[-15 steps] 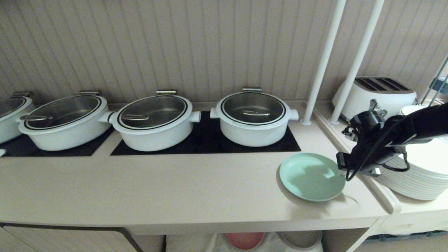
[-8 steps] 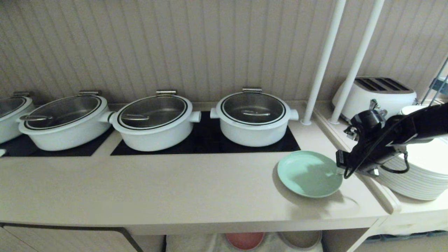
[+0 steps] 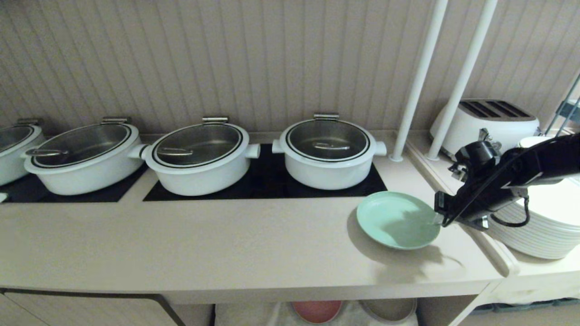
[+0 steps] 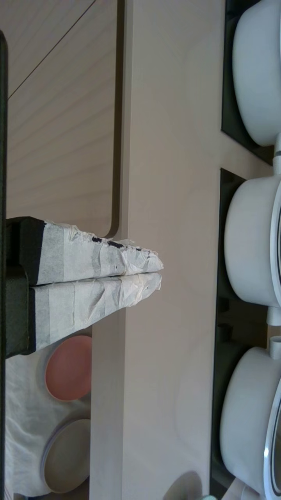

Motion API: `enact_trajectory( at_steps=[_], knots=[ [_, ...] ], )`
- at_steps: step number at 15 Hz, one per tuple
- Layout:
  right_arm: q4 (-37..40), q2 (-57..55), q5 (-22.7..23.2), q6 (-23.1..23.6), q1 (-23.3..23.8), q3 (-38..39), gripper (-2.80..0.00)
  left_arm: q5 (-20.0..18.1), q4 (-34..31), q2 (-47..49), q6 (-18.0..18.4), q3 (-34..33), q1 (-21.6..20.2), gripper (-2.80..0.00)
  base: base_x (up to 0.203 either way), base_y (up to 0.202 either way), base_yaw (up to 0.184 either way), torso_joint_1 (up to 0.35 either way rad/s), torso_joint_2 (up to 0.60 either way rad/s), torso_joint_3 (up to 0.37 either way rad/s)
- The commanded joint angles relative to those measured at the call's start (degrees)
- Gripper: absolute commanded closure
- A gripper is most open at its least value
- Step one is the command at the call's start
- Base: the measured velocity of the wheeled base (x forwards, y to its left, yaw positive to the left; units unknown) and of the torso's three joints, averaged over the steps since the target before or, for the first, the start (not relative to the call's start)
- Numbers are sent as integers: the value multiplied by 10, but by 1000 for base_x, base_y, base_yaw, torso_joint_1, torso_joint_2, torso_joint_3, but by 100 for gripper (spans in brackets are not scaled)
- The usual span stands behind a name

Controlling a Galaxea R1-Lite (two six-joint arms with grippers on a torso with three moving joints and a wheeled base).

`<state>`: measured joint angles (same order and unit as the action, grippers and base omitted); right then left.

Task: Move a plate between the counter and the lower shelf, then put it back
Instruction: Pick up the plate

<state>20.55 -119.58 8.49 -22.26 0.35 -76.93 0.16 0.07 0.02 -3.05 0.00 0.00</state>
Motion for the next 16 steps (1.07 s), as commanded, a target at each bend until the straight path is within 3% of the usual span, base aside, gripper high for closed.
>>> enact_trajectory(
  at_steps=[1, 6, 16],
  knots=[
    [3, 8, 12, -3, -1, 3, 0, 0, 0, 0, 0, 0, 0, 0, 0, 0, 0, 0, 0, 0],
    [7, 39, 38, -4, -1, 25, 0, 0, 0, 0, 0, 0, 0, 0, 0, 0, 0, 0, 0, 0],
    [-32, 23, 36, 0, 2, 38, 0, 0, 0, 0, 0, 0, 0, 0, 0, 0, 0, 0, 0, 0]
  ],
)
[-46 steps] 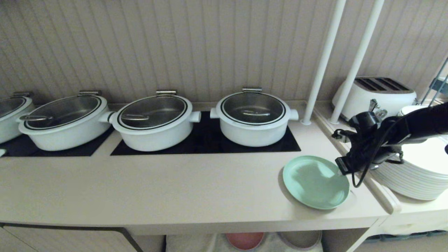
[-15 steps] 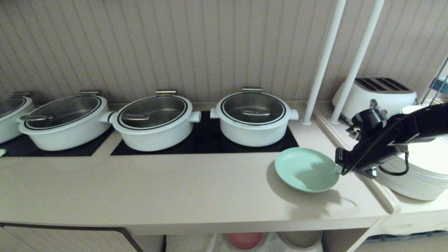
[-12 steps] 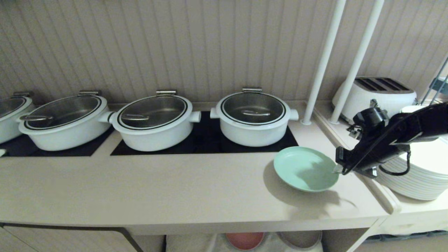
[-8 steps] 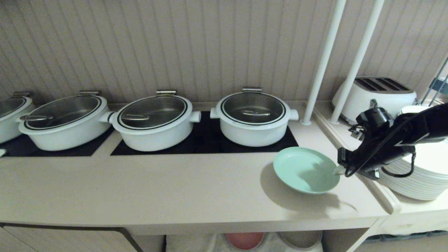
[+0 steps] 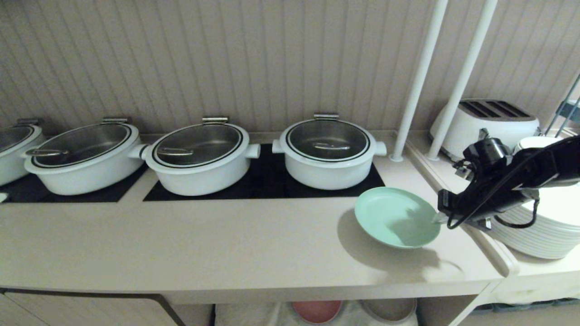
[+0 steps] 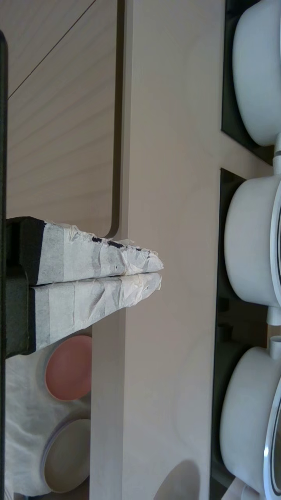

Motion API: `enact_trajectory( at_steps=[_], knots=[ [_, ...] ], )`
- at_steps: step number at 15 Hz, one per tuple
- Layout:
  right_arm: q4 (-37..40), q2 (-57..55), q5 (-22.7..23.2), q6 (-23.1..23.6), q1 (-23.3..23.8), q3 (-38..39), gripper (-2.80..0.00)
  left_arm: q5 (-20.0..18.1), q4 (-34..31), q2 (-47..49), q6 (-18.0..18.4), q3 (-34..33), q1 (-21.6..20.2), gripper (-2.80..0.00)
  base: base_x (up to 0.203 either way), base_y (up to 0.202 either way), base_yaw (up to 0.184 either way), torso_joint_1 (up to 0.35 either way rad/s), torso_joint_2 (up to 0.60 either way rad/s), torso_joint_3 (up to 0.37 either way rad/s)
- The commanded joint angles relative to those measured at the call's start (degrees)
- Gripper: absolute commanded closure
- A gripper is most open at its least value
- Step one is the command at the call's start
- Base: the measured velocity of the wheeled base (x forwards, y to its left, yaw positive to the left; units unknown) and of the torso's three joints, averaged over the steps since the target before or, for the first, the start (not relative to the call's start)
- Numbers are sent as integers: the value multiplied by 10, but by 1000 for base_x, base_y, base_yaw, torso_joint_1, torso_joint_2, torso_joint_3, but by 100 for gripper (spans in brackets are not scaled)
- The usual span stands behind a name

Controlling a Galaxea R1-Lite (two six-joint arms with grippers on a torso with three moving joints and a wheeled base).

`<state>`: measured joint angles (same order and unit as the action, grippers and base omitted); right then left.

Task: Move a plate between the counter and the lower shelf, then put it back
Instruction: Pick up the plate

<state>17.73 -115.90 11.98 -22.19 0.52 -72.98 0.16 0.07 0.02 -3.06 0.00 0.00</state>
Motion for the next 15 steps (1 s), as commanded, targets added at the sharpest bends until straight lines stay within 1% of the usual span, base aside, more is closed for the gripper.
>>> enact_trajectory(
  at_steps=[1, 4, 8, 15],
  knots=[
    [-11, -21, 0, -1, 1, -2, 0, 0, 0, 0, 0, 0, 0, 0, 0, 0, 0, 0, 0, 0],
    [-26, -34, 2, -3, 2, -3, 0, 0, 0, 0, 0, 0, 0, 0, 0, 0, 0, 0, 0, 0],
    [-24, -27, 3, -4, 2, 5, 0, 0, 0, 0, 0, 0, 0, 0, 0, 0, 0, 0, 0, 0],
    [-20, 56, 4, -6, 3, 60, 0, 0, 0, 0, 0, 0, 0, 0, 0, 0, 0, 0, 0, 0]
  ],
)
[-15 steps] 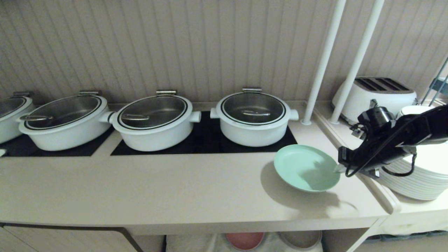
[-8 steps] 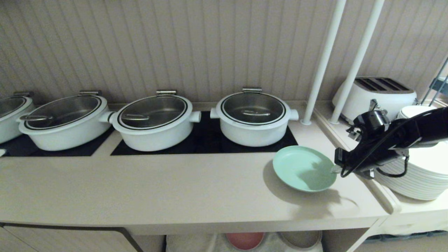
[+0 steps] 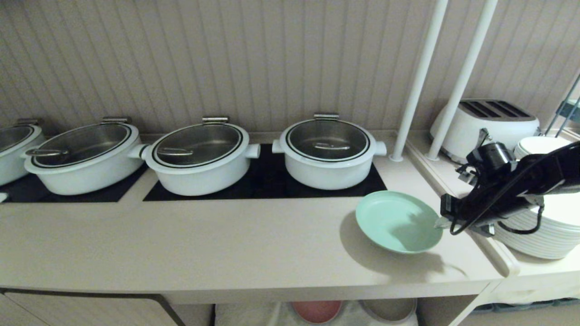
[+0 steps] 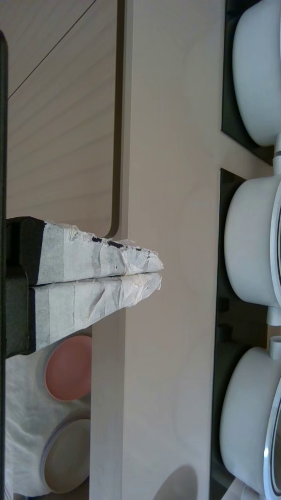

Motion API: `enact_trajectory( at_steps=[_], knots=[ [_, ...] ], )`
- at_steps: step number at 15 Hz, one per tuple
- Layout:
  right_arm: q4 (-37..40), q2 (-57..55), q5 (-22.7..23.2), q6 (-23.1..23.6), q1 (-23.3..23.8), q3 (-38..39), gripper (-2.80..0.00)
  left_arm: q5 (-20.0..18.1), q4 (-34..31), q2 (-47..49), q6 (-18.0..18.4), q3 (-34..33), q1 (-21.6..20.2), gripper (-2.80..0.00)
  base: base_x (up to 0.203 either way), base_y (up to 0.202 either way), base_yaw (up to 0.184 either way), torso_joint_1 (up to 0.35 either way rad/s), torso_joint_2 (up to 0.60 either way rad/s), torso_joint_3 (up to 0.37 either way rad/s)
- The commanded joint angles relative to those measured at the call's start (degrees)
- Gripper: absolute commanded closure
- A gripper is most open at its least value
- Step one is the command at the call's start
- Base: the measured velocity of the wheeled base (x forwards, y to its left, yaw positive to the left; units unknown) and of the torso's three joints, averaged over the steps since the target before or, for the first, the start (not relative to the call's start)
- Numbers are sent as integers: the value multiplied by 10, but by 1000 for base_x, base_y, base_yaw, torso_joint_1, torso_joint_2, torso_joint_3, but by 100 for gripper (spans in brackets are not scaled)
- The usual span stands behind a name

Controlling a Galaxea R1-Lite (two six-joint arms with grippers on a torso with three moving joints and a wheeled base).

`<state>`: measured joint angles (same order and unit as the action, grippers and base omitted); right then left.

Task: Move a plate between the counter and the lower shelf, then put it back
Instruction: Pick up the plate, then put the plate in the cupboard

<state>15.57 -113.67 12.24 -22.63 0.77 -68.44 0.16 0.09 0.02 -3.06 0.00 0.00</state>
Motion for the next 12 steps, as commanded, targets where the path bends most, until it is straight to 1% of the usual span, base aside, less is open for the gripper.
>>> enact_trajectory(
  at_steps=[1, 4, 12],
  knots=[
    [2, 52, 3, -1, 0, 27, 0, 0, 0, 0, 0, 0, 0, 0, 0, 0, 0, 0, 0, 0],
    [7, 114, 23, -1, 0, 74, 0, 0, 0, 0, 0, 0, 0, 0, 0, 0, 0, 0, 0, 0],
    [15, 281, 26, -1, -1, 219, 0, 0, 0, 0, 0, 0, 0, 0, 0, 0, 0, 0, 0, 0]
  ],
)
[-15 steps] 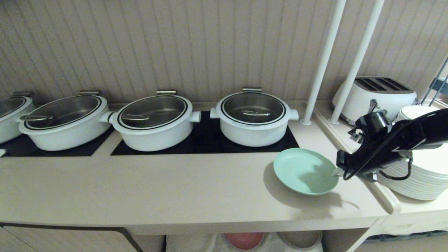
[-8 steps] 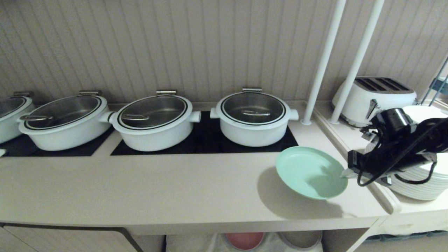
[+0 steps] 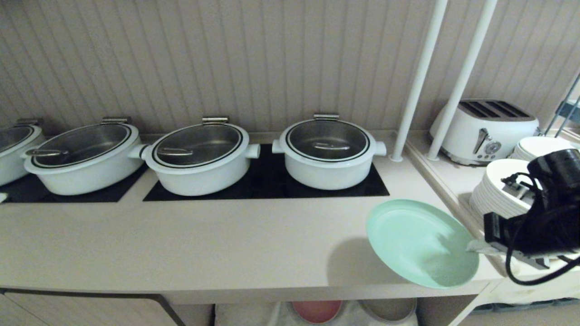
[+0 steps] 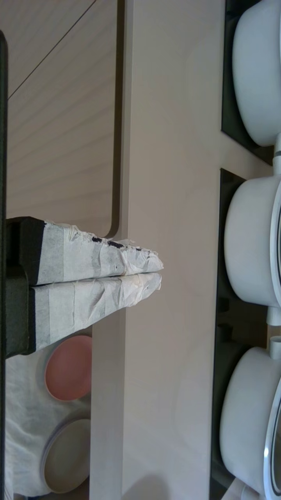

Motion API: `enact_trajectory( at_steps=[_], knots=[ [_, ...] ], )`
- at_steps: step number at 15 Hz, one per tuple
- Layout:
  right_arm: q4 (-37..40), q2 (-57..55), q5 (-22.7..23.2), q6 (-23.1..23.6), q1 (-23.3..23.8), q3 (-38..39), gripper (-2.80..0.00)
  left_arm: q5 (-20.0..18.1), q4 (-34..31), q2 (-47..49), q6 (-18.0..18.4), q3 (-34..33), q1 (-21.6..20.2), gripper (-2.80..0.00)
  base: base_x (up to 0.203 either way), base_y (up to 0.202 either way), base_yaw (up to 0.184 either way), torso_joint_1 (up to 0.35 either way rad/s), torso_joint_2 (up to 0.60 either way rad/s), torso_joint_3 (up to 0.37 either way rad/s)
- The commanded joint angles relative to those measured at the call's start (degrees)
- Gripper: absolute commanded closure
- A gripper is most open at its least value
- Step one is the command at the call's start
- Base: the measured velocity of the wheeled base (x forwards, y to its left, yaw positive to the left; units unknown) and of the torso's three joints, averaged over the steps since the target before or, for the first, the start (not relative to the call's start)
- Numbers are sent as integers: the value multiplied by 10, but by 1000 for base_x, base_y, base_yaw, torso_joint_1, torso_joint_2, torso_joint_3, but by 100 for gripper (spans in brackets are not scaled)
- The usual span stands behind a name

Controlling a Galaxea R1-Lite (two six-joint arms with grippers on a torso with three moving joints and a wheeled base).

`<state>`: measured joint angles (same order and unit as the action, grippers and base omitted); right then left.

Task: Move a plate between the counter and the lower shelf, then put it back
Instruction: Put the plate in the cupboard

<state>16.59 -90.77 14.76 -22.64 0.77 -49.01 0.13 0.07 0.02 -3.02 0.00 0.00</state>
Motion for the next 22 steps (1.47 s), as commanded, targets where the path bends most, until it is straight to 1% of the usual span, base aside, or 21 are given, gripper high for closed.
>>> enact_trajectory(
  at_steps=[1, 4, 6, 10, 13, 17, 22],
  knots=[
    [11, 69, 1, -1, -1, 40, 0, 0, 0, 0, -1, 0, 0, 0, 0, 0, 0, 0, 0, 0],
    [19, 123, 4, -1, -1, 89, 0, 0, 0, 0, -1, 0, 0, 0, 0, 0, 0, 0, 0, 0],
    [21, 159, 18, -1, -1, 125, 0, 0, 0, 0, -1, 0, 0, 0, 0, 0, 0, 0, 0, 0],
    [27, 221, 24, -1, -1, 190, 0, 0, 0, 0, -1, 0, 0, 0, 0, 0, 0, 0, 0, 0],
    [53, 257, 33, -1, -1, 213, 0, 0, 0, 0, -1, 0, 0, 0, 0, 0, 0, 0, 0, 0],
    [56, 301, 36, -1, -1, 250, 0, 0, 0, 0, -1, 0, 0, 0, 0, 0, 0, 0, 0, 0],
    [91, 337, 35, 1, -1, 262, 0, 0, 0, 0, -1, 0, 0, 0, 0, 0, 0, 0, 0, 0]
  ],
)
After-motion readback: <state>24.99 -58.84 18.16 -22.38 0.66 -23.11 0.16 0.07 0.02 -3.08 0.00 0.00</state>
